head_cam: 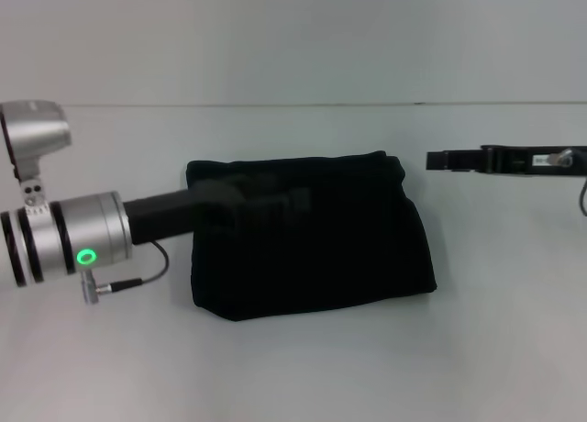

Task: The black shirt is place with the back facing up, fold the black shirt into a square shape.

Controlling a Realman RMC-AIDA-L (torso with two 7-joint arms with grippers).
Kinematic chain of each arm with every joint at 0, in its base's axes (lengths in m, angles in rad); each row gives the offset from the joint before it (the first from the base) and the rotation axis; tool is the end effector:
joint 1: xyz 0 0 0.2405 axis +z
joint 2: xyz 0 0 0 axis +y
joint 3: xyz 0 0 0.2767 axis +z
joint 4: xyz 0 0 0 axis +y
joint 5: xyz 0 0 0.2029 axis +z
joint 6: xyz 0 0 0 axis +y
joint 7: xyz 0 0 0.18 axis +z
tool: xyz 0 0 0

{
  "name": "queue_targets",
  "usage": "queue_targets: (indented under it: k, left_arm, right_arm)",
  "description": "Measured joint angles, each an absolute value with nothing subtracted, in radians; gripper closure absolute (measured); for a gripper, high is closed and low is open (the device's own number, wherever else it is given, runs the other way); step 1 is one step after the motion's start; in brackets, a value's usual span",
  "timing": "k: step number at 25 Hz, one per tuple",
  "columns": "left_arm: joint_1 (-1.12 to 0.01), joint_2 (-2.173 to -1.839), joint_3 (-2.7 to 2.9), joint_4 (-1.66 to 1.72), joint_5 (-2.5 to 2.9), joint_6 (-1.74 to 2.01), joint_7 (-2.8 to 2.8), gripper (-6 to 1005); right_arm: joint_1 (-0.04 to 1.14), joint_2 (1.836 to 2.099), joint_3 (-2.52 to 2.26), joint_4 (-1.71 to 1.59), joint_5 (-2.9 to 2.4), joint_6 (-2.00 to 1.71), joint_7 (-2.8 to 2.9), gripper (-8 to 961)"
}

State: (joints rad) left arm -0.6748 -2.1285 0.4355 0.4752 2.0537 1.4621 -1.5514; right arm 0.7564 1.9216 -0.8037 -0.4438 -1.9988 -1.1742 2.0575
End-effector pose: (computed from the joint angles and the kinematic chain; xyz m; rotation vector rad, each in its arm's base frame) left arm -0.2252 0.3793 -0.0660 -2.5412 -1.0243 -0.9618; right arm 0.2606 0.4442 -0.0158 -2.3425 1.3946 0.5453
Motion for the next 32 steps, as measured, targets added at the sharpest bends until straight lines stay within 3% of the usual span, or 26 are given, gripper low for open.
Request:
queue_targets:
  k: [2, 11, 32]
  left_arm:
    - [-0.673, -2.124, 0.428, 0.481, 2.052, 1.412, -1.590, 91]
    - [-0.650, -2.118, 0.423, 0.491, 2.069, 1.275, -1.592, 91]
    - [-0.632, -2.165, 0.457, 0.446, 2.055, 1.142, -1.038, 91]
  right_arm:
    - [0.762, 1.931, -0.817, -0.439, -1.999, -1.174, 2.064, 314]
    - [0.765, 1.961, -0.840, -0.450, -1.997, -1.140, 2.039, 374]
    - [0.774, 1.962, -0.833, -0.451, -1.995, -1.107, 2.023, 386]
